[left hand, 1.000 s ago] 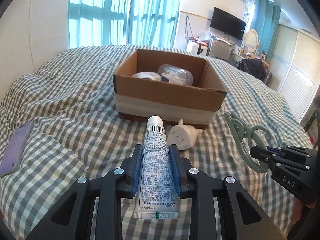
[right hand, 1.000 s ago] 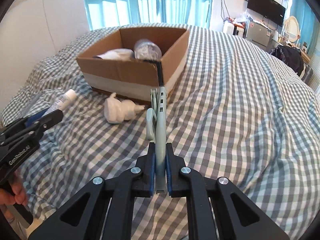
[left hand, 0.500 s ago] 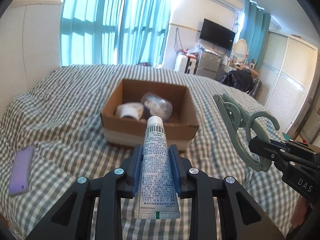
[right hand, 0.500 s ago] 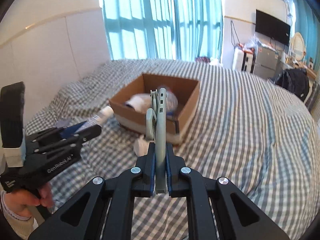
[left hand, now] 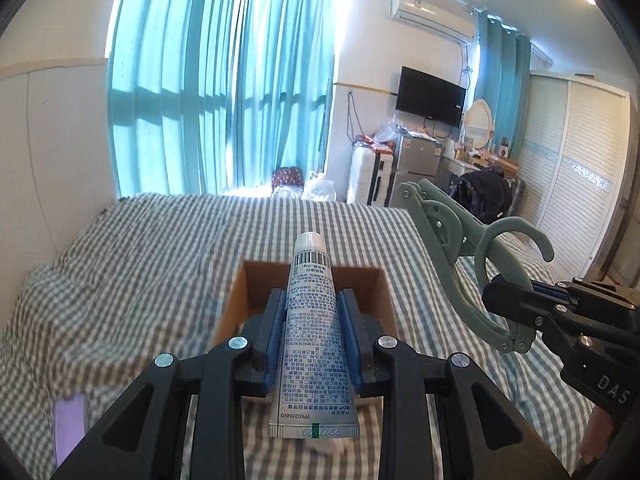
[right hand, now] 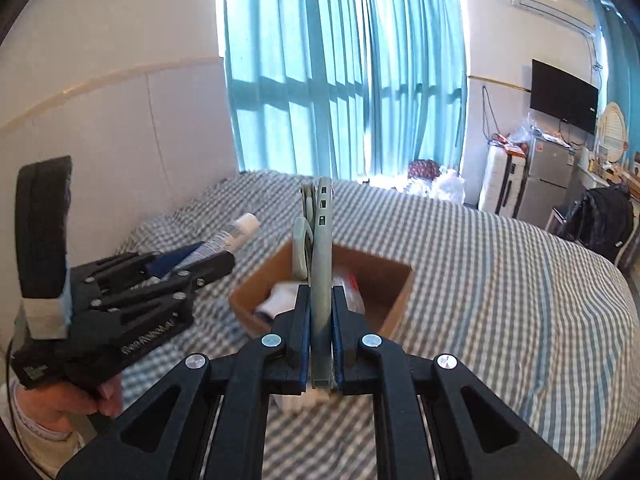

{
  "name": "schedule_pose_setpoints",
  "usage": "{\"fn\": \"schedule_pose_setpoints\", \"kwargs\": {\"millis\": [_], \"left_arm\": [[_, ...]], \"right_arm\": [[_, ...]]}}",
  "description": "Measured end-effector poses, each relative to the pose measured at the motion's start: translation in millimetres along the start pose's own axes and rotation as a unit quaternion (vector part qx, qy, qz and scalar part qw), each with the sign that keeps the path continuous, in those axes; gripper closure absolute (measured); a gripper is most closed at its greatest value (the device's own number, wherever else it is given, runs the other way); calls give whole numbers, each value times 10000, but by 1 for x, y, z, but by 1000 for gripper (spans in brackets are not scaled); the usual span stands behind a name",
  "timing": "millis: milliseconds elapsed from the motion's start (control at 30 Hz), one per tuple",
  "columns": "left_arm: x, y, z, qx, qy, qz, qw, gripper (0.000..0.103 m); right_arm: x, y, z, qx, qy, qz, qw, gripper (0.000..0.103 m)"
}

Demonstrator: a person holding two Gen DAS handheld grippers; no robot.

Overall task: Organize objects
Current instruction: 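Lift the toothpaste tube and green clip toward the box with both tools, then open both tools to drop the tube and clip into the box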

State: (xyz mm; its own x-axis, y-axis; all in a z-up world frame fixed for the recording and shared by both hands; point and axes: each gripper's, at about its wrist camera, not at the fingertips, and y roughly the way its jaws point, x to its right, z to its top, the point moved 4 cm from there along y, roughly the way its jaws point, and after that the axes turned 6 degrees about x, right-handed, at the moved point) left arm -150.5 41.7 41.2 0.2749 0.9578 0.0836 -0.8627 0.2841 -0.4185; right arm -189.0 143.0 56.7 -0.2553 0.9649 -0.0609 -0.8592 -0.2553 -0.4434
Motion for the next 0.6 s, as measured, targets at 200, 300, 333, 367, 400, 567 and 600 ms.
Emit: {"fn": "schedule_pose_setpoints", "kwargs": {"millis": [200, 300, 333, 367, 400, 567, 600], "left_arm": [[-8, 43, 15, -29, 89, 49, 9999, 76], [-14, 67, 15, -111, 102, 72, 9999, 76], [-16, 75, 14, -149, 106, 72, 9998, 76], [-19, 85, 14, -188, 111, 89, 9997, 76], [-21, 95, 12, -237, 123, 102, 9996, 76], [-32, 132, 0, -451, 125, 141, 9988, 76], [-33, 139, -4, -498, 130, 152, 9986, 76]], "right_arm": [[6, 46, 19, -25, -115, 36, 9999, 94], [12, 76, 19, -118, -78, 69, 9999, 94], [14, 86, 19, -155, -62, 72, 9998, 94], [16, 96, 17, -204, -55, 84, 9997, 94], [18, 106, 16, -245, -41, 101, 9996, 94], [28, 149, 7, -438, -2, 155, 9989, 94], [30, 157, 4, -487, 12, 156, 9987, 94]]}}
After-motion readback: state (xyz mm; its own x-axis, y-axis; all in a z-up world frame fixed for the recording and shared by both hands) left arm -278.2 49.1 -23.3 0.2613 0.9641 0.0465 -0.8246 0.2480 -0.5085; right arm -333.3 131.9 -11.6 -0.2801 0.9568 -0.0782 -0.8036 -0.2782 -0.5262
